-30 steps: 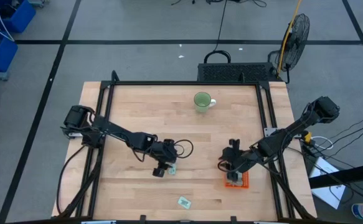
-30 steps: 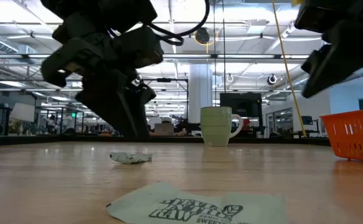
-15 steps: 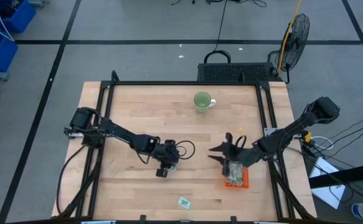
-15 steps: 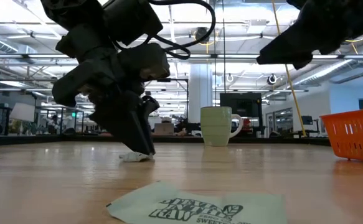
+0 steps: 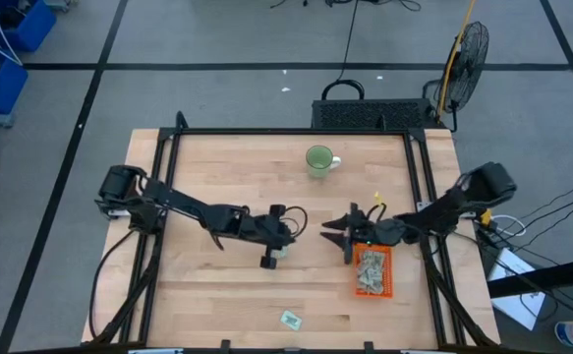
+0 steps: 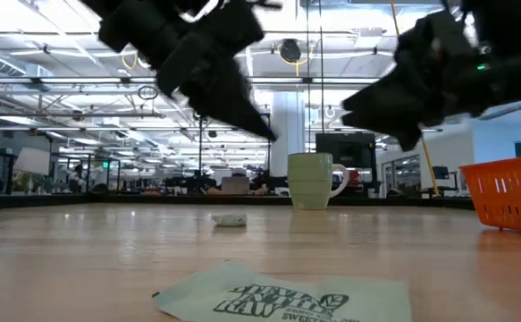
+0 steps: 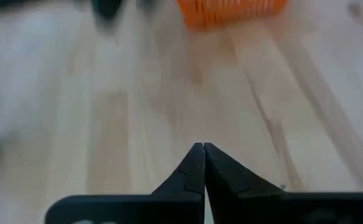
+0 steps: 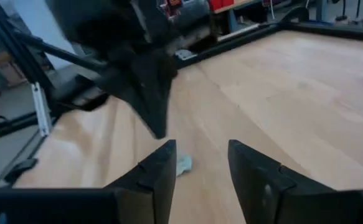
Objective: Pick and place Stevia / Truvia into bins
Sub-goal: Put the top stevia packet into the orange bin
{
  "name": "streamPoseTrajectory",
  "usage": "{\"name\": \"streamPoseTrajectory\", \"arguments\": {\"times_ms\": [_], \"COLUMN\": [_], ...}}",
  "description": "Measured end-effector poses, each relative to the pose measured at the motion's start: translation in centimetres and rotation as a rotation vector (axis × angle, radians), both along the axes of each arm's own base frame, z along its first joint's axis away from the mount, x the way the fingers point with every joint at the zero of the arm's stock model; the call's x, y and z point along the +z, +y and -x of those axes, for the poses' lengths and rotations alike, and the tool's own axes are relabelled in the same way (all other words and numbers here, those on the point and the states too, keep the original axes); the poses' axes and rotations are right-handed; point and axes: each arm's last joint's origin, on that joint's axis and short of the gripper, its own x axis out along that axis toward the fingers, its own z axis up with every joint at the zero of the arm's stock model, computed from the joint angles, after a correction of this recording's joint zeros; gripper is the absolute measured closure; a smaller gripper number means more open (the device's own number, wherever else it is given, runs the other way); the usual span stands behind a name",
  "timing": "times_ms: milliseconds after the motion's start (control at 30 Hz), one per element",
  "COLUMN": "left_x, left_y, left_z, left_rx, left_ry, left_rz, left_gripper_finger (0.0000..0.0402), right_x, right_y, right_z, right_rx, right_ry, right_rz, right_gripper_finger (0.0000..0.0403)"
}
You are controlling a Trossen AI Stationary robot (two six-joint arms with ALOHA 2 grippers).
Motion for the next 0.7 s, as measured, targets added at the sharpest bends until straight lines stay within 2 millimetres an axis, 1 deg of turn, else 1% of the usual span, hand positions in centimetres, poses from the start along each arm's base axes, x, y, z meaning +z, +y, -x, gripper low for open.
{"name": "streamPoseTrajectory", "arguments": {"times_ms": [67,133,233,333,433,533,633,700], "left_x": [1.0,1.8,2.2,1.9,1.3,0.7,-0.4,-1.4], "left_y": [0.1,0.3,0.6,0.8,0.8,0.7,0.8,1.0], "left_z": [-0.7,-1.1,-0.9,0.0,0.6,0.8,0.4,0.1], "left_rx": [-0.017,-0.024,-0.038,-0.040,-0.057,-0.049,-0.022,0.002], "left_ry": [-0.042,-0.040,0.098,0.258,0.325,0.321,0.286,0.279], "left_rz": [-0.021,-0.037,-0.064,-0.085,-0.066,-0.018,0.003,0.014], "left_gripper_finger": [0.0394,0.0393,0.0396,0.0391,0.0363,0.0319,0.0276,0.0257], "right_x": [-0.2,-0.7,-1.8,-2.3,-2.2,-2.0,-1.9,-2.0], "right_y": [-0.1,-0.2,-0.3,-0.3,-0.4,-0.5,-0.6,-0.6], "right_z": [-1.2,-2.6,-3.7,-3.9,-4.0,-4.1,-4.0,-3.9], "right_rx": [-0.006,-0.016,-0.036,-0.043,-0.038,-0.045,-0.045,-0.046], "right_ry": [0.009,0.044,0.112,0.134,0.135,0.117,0.115,0.123], "right_rz": [0.034,0.061,0.055,0.065,0.086,0.074,0.074,0.077], "right_gripper_finger": [0.0254,0.0243,0.0232,0.0227,0.0228,0.0230,0.0230,0.0230]}}
